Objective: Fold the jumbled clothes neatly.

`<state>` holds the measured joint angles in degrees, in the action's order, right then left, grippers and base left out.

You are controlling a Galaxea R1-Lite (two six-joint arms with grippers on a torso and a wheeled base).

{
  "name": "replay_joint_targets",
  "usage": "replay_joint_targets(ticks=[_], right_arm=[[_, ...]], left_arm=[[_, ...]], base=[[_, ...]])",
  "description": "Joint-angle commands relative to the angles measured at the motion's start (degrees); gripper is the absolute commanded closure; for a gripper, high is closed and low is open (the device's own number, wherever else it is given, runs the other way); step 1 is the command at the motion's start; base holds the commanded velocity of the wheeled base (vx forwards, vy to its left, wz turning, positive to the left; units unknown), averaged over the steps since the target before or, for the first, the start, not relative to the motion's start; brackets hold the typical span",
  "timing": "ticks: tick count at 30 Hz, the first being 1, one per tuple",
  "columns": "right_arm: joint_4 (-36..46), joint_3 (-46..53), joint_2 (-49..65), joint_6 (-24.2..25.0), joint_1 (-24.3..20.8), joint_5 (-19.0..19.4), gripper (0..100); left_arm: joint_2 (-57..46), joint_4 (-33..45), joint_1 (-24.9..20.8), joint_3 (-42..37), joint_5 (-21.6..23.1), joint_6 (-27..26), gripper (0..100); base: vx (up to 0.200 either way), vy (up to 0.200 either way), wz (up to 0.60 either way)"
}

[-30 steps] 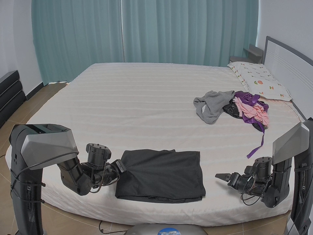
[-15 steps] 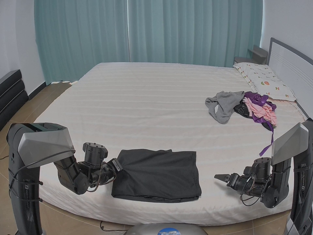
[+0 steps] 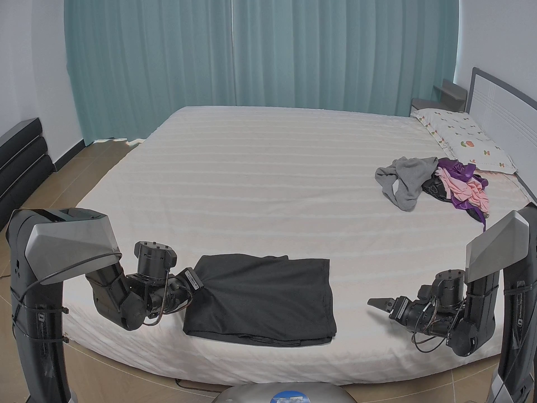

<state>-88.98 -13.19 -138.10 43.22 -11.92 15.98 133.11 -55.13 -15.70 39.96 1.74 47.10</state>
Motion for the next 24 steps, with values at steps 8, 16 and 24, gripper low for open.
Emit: replay_joint_targets(ticks=[8, 16, 24], right_arm=[[-0.9, -0.5, 0.8, -0.1, 0.5, -0.1, 0], [-0.8, -2.6, 1.4, -0.1, 0.0, 0.0, 0], [-0.8, -4.6, 1.4, -0.1, -4.8, -0.3, 0]], left_arm=[[-0.2, 0.0, 1.4, 0.1, 0.1, 0.0, 100], [-0.2, 0.2, 1.7, 0.1, 0.1, 0.1, 100], [-0.2, 0.8, 1.4, 0.3, 0.2, 0.2, 100]], base=[[0.000, 0.200, 0.00], [0.000, 0.200, 0.00], [0.000, 0.200, 0.00]])
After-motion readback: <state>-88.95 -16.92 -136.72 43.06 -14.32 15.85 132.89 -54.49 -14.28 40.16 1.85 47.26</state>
